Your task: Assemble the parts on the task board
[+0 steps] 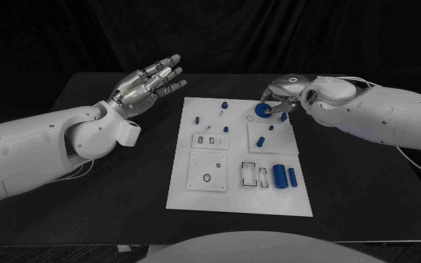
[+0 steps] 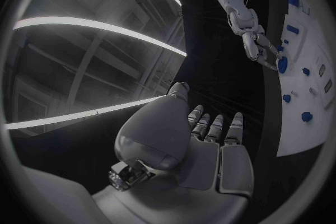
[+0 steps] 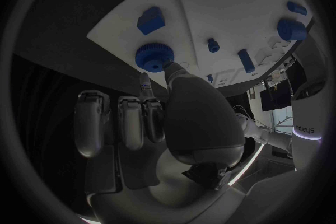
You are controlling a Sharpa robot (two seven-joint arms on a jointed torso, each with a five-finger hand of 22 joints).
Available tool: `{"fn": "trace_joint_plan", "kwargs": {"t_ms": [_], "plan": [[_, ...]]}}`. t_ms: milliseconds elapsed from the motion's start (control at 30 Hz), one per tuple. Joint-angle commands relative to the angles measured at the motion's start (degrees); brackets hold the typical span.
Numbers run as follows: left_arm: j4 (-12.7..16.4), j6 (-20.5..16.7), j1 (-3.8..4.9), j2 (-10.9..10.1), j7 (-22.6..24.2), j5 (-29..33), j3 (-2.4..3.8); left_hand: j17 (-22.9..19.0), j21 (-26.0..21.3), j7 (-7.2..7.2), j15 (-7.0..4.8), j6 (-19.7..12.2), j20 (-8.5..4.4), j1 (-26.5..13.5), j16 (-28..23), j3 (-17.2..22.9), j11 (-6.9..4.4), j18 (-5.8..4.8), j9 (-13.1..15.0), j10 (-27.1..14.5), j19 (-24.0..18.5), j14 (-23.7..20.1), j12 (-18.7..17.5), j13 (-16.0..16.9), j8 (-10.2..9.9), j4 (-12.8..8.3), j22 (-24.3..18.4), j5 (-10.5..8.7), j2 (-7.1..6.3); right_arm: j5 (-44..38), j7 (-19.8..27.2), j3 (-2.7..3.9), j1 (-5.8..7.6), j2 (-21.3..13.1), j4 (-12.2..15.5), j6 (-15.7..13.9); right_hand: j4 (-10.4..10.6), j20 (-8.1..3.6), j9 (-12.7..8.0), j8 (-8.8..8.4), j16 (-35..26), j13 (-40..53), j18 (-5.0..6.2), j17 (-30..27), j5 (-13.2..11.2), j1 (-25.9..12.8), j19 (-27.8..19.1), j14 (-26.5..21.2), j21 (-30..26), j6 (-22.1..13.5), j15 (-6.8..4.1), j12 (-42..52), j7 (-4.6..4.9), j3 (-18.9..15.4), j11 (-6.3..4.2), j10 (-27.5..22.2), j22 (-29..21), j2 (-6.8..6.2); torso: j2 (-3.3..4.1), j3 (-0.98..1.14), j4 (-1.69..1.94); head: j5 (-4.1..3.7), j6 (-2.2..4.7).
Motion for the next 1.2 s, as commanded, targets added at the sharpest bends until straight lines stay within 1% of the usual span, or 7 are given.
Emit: {"fn": "trace_joint_plan", "kwargs": {"t_ms": [33, 300, 600, 700, 800, 933, 1200], "plan": [[0.0, 0.8, -0.1, 0.1, 0.6, 0.1, 0.06, -0.1, -0.2, 0.1, -0.43, 0.2, -0.14, 0.7, -0.2, 0.4, 0.19, 1.02, 0.1, 0.0, -0.2, -0.1, 0.0, 0.0, 0.4, -0.1, -0.1, 0.24, 0.08, -0.4, -1.2, 0.03, -0.23, 0.2, -0.3, 1.0, -0.2, 0.23, -0.1, -0.25, 0.1, 15.1, -0.89, 15.1, -0.4, 0.4, 1.3, 6.1, -0.1, -0.3, 0.19, 0.1, 0.26, -0.2, 0.3, 6.3, 12.1, -0.19, 0.02, 0.0, 0.01, 0.08, -0.07], [0.1, 0.9, -0.13, 0.0, 0.5, 0.1, 0.06, -0.1, -0.2, 0.1, -0.43, 0.2, -0.14, 0.7, -0.2, 0.4, 0.19, 1.02, 0.1, 0.0, -0.2, -0.1, 0.0, 0.0, 0.4, -0.1, -0.1, 0.24, 0.08, -0.4, -1.2, 0.03, -0.4, 0.6, -1.1, 1.8, -0.5, 0.4, -0.1, -0.25, 0.1, 15.1, -0.77, 15.1, 0.3, 0.8, 1.0, 6.1, -0.5, -0.2, 0.37, 0.1, 0.52, 0.0, 0.53, 6.3, 12.0, 0.1, 0.02, -0.07, -0.08, 0.2, -0.24], [0.0, 1.1, -0.17, 0.1, 0.4, 0.1, 0.06, -0.1, -0.2, 0.1, -0.43, 0.2, -0.14, 0.7, -0.2, 0.4, 0.19, 1.02, 0.1, 0.0, -0.2, -0.1, 0.0, 0.0, 0.4, -0.1, -0.1, 0.24, 0.08, -0.4, -1.1, 0.03, -0.64, 0.9, -1.5, 2.4, -0.8, 0.58, 0.2, 0.27, 0.1, 15.1, -0.75, 15.1, 0.8, 1.1, 0.9, 6.1, -0.6, 1.0, 0.55, 0.1, 0.79, 0.1, 0.76, 6.3, 12.0, 0.18, 0.02, -0.01, -0.01, 0.05, -0.4], [0.0, 1.1, -0.19, 0.2, 0.4, 0.1, 0.06, -0.1, -0.2, 0.13, -0.42, 0.3, -0.16, 0.7, -0.2, 0.5, 0.21, 1.02, 0.1, -0.1, -0.2, -0.1, 0.0, 0.0, 0.4, -0.2, -0.1, 0.3, 0.06, -0.4, -1.0, 0.03, -0.69, 1.0, -1.6, 2.5, -1.4, 0.74, 0.7, 0.83, 0.1, 15.1, -0.71, 15.1, 2.6, 1.6, 0.8, 6.1, -0.8, 2.2, 0.69, 0.1, 0.87, 0.3, 0.88, 6.3, 12.0, 0.37, 0.01, -0.02, 0.0, 0.05, -0.44], [-0.1, 1.2, -0.21, 0.2, 0.4, 0.1, 0.06, -0.1, -0.2, 0.13, -0.42, 0.3, -0.16, 0.7, -0.2, 0.5, 0.21, 1.02, 0.1, -0.1, -0.2, -0.1, 0.0, 0.0, 0.4, -0.2, -0.1, 0.3, 0.06, -0.4, -0.8, 0.03, -0.72, 1.0, -1.8, 2.5, -2.6, 0.79, 1.8, 1.97, 0.1, 15.1, -0.69, 15.1, 7.3, 2.4, 0.8, 6.1, -0.9, 4.3, 0.7, 0.1, 0.81, 0.9, 0.86, 6.3, 12.1, 0.63, 0.02, -0.02, -0.02, 0.06, -0.44], [-0.1, 1.2, -0.25, 0.2, 0.3, 0.1, 0.06, -0.1, -0.2, 0.13, -0.42, 0.3, -0.16, 0.7, -0.2, 0.5, 0.21, 1.02, 0.1, -0.1, -0.2, -0.1, 0.0, 0.0, 0.4, -0.2, -0.1, 0.3, 0.06, -0.4, -0.4, 0.04, -0.75, 1.1, -1.8, 2.2, -3.9, 0.65, 3.4, 3.3, 0.1, 15.1, -0.67, 15.1, 11.0, 3.0, 0.7, 6.1, -1.0, 6.5, 0.55, 0.1, 0.45, 1.7, 0.62, 6.3, 12.1, 0.99, -0.01, -0.03, -0.05, 0.09, -0.52], [-0.1, 1.2, -0.29, 0.1, 0.3, 0.1, 0.06, -0.1, -0.2, 0.14, -0.4, 0.3, -0.17, 0.8, -0.2, 0.6, 0.21, 1.02, 0.1, -0.1, -0.2, -0.1, 0.0, 0.0, 0.4, -0.2, -0.1, 0.34, 0.05, -0.4, 0.2, 0.04, -0.77, 1.0, -1.6, 0.8, -4.7, 0.53, 4.5, 4.09, 0.1, 15.1, -0.69, 15.1, 12.0, 3.3, 0.8, 6.1, -1.0, 7.4, 0.32, 0.1, 0.16, 2.1, 0.44, 6.3, 12.2, 1.16, -0.05, -0.02, -0.05, 0.17, -0.47]]}}
